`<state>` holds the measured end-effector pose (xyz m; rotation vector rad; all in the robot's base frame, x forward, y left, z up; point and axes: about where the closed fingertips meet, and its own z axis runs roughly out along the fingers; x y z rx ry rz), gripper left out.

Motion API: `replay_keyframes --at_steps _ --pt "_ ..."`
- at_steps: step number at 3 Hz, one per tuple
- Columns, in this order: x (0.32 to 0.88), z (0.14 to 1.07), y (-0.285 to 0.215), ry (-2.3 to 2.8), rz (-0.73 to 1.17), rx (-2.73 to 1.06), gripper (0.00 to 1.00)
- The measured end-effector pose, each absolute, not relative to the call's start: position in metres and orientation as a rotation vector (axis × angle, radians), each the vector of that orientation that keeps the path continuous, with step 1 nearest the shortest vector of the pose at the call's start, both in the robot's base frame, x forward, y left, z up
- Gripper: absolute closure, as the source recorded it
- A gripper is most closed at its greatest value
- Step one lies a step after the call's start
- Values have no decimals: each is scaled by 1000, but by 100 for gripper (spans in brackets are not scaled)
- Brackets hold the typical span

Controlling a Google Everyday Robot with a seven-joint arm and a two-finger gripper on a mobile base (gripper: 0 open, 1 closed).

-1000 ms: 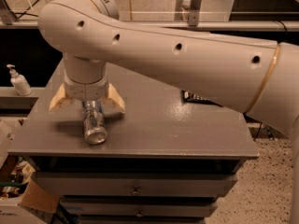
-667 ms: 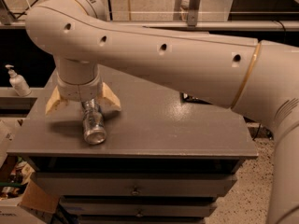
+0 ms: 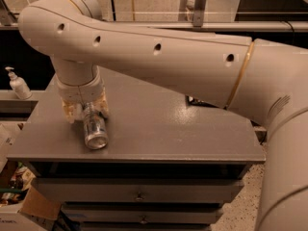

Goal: Place redbull can upright

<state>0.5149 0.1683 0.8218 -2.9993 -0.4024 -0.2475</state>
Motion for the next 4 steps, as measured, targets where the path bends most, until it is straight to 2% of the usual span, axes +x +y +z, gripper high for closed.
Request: replay_keyframes --at_steps 2,3,4 --pt "516 823 152 -406 -246 -3030 88" --pt "516 837 158 -387 -254 -3010 100" --pt "517 884 173 -270 -250 -2920 100"
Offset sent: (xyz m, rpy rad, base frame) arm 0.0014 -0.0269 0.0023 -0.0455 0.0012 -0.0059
